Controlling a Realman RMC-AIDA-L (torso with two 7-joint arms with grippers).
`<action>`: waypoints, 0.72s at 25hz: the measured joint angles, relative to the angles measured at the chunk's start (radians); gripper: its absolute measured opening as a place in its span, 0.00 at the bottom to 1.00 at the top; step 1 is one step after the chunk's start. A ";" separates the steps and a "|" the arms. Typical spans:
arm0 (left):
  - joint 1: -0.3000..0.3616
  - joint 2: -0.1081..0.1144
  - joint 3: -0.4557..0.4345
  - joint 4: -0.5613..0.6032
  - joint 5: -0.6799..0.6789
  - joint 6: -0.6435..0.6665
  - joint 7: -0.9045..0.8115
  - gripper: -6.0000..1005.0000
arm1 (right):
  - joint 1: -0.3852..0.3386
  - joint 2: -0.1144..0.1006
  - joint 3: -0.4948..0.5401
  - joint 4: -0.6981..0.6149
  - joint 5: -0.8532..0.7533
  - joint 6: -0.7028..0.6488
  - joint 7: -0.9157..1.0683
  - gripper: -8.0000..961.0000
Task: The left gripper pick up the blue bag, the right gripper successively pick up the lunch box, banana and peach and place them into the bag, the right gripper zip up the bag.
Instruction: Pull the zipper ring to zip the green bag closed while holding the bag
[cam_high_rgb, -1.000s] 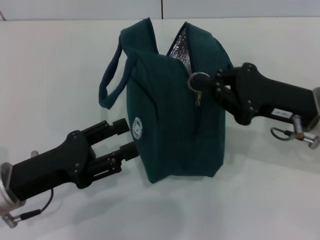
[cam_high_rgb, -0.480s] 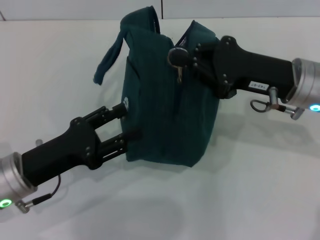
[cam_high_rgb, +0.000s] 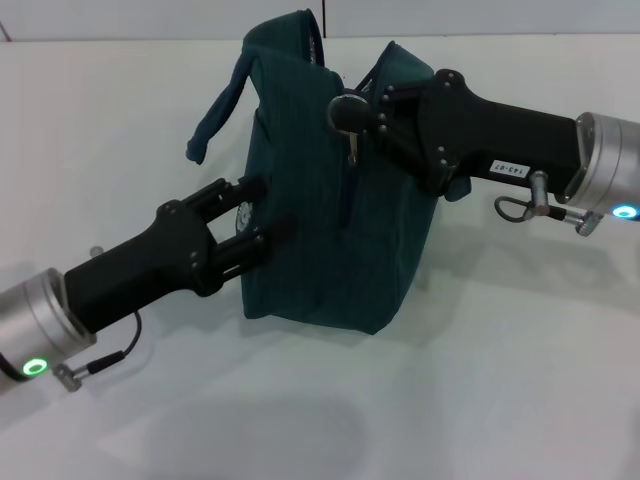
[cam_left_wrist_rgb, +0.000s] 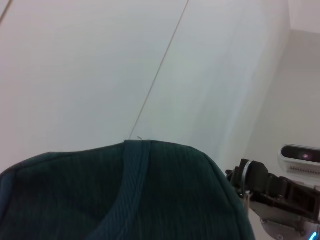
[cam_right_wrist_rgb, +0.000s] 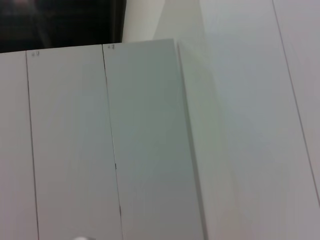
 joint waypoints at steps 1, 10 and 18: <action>-0.006 0.000 0.000 -0.002 0.000 -0.005 -0.003 0.71 | 0.000 0.000 0.000 0.000 0.000 0.000 0.000 0.04; -0.035 0.002 0.012 -0.020 0.011 -0.047 0.010 0.70 | 0.001 0.000 -0.008 0.000 0.016 0.005 0.000 0.04; -0.046 0.006 0.016 -0.017 0.019 -0.051 0.021 0.37 | -0.006 0.000 -0.030 0.000 0.060 0.009 0.000 0.04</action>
